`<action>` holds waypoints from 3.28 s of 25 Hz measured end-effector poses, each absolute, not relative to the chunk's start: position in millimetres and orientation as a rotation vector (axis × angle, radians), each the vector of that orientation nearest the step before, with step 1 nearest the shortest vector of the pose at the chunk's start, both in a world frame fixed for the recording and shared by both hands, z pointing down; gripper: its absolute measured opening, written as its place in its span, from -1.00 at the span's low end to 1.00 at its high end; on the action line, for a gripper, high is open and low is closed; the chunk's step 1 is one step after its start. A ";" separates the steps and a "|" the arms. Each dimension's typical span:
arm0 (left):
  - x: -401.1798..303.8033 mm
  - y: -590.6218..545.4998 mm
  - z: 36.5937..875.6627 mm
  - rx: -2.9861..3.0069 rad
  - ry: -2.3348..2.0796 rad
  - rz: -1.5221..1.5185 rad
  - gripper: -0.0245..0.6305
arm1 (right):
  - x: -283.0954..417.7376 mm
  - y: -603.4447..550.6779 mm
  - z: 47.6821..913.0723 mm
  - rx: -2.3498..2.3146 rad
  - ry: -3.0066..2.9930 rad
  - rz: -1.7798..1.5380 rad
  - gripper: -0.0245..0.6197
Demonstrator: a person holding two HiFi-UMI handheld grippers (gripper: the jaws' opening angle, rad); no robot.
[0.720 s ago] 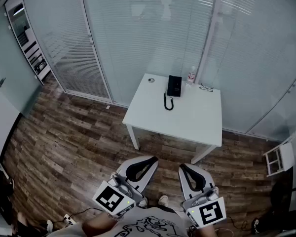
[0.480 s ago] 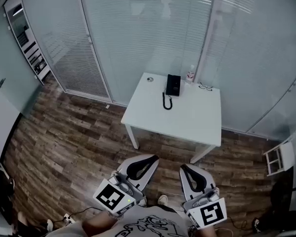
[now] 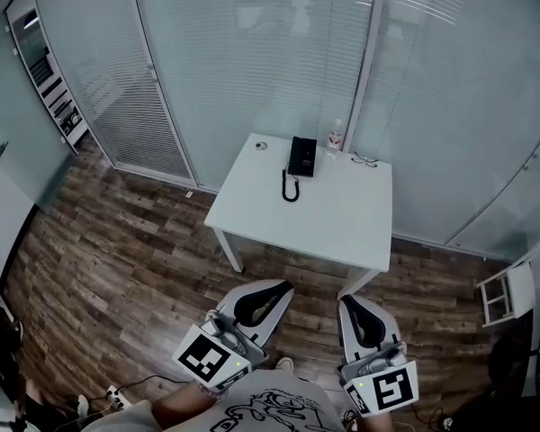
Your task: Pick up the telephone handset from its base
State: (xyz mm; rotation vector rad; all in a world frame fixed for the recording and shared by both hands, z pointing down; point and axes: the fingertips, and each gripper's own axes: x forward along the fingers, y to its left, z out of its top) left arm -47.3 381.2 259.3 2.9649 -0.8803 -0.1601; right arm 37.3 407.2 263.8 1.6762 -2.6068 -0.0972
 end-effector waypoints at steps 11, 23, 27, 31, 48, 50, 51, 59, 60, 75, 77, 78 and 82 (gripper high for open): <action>-23.5 374.5 280.8 2.888 -0.951 -0.097 -0.89 | 70.3 393.0 277.2 1.634 -2.661 -0.037 -0.89; -50.7 302.2 283.5 2.861 -0.983 -0.123 -0.89 | 44.7 317.3 279.0 1.586 -2.667 -0.030 -0.89; -65.7 264.6 282.7 2.866 -0.981 -0.130 -0.89 | 27.8 280.4 278.2 1.572 -2.667 -0.040 -0.89; -87.3 226.6 280.0 2.868 -0.980 -0.133 -0.89 | 6.2 243.2 275.2 1.570 -2.662 -0.048 -0.89; -161.9 127.8 301.9 2.829 -0.956 -0.127 -0.89 | -58.7 148.3 303.1 1.570 -2.591 0.036 -0.89; -163.1 121.2 306.5 2.819 -0.950 -0.117 -0.89 | -57.8 141.8 306.2 1.570 -2.580 0.045 -0.89; -163.8 117.7 307.2 2.813 -0.947 -0.119 -0.89 | -56.6 138.4 306.8 1.573 -2.574 0.048 -0.89; -156.2 83.3 304.8 2.822 -0.959 -0.135 -0.89 | -43.5 102.1 304.2 1.586 -2.579 0.027 -0.89; -152.8 78.1 303.8 2.825 -0.959 -0.134 -0.89 | -40.9 96.6 302.6 1.586 -2.584 0.022 -0.89; -54.7 5.4 289.3 2.856 -0.954 -0.119 -0.89 | 51.0 20.0 286.5 1.593 -2.631 -0.010 -0.89; -36.8 -4.6 286.5 2.857 -0.947 -0.116 -0.89 | 68.5 9.3 284.2 1.601 -2.635 -0.002 -0.89; -27.9 -8.9 286.6 2.859 -0.944 -0.113 -0.89 | 77.1 4.7 284.5 1.602 -2.638 0.004 -0.89; 4.1 -23.7 288.5 2.860 -0.944 -0.116 -0.89 | 106.9 -9.6 287.9 1.589 -2.646 0.003 -0.89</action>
